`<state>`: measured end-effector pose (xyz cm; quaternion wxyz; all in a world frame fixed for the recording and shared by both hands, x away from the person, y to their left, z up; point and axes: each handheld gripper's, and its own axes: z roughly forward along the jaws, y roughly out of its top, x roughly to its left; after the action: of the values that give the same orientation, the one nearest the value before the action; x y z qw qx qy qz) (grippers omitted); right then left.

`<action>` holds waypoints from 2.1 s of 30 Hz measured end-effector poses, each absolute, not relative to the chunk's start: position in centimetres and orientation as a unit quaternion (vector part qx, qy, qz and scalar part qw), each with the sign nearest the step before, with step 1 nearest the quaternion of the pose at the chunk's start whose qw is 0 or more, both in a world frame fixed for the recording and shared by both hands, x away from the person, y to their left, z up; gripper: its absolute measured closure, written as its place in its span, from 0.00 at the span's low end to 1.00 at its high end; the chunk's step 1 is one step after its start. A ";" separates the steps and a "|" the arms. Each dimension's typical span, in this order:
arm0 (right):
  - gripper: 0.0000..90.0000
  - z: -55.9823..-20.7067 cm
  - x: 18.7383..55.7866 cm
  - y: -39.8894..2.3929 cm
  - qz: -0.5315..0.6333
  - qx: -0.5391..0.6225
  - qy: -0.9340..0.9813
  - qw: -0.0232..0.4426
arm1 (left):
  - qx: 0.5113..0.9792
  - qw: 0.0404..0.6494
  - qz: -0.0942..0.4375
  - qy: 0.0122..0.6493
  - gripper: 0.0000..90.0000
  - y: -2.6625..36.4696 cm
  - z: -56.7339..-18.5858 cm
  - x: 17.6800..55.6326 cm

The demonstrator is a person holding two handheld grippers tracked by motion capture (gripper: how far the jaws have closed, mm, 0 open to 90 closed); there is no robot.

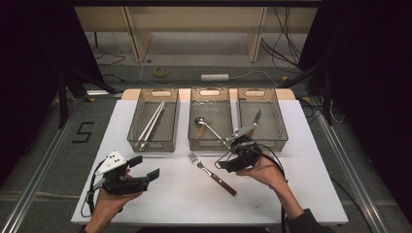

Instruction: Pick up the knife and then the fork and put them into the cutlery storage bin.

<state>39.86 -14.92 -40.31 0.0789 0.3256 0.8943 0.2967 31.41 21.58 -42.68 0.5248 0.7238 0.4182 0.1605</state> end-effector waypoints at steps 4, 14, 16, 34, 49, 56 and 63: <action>0.36 -40.3 39.7 -14.7 0.296 0.322 0.896 0.075 | 0.724 0.524 0.161 0.418 0.18 21.6 -42.7 31.4; 0.32 -40.9 39.4 -14.0 0.283 0.317 0.903 0.067 | 0.724 0.525 0.161 0.418 0.18 21.6 -42.7 31.4; 0.32 -41.1 39.4 -13.9 0.281 0.316 0.904 0.067 | 0.724 0.525 0.161 0.418 0.18 21.6 -42.7 31.4; 0.49 -43.5 38.6 -12.8 0.249 0.311 0.916 0.054 | 0.722 0.527 0.162 0.418 0.18 21.6 -42.6 31.4; 0.66 -45.4 37.7 -12.6 0.238 0.312 0.918 0.056 | 0.724 0.525 0.163 0.416 0.18 21.6 -42.6 31.3; 0.72 -46.0 37.5 -12.4 0.230 0.311 0.920 0.056 | 0.725 0.525 0.163 0.416 0.18 21.6 -42.6 31.3; 0.77 -46.5 37.4 -12.3 0.222 0.307 0.924 0.055 | 0.725 0.525 0.163 0.416 0.18 21.6 -42.6 31.4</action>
<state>37.38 -12.30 -46.45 0.0545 0.3068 0.9238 0.2223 31.35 21.56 -42.62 0.5246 0.7246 0.4162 0.1631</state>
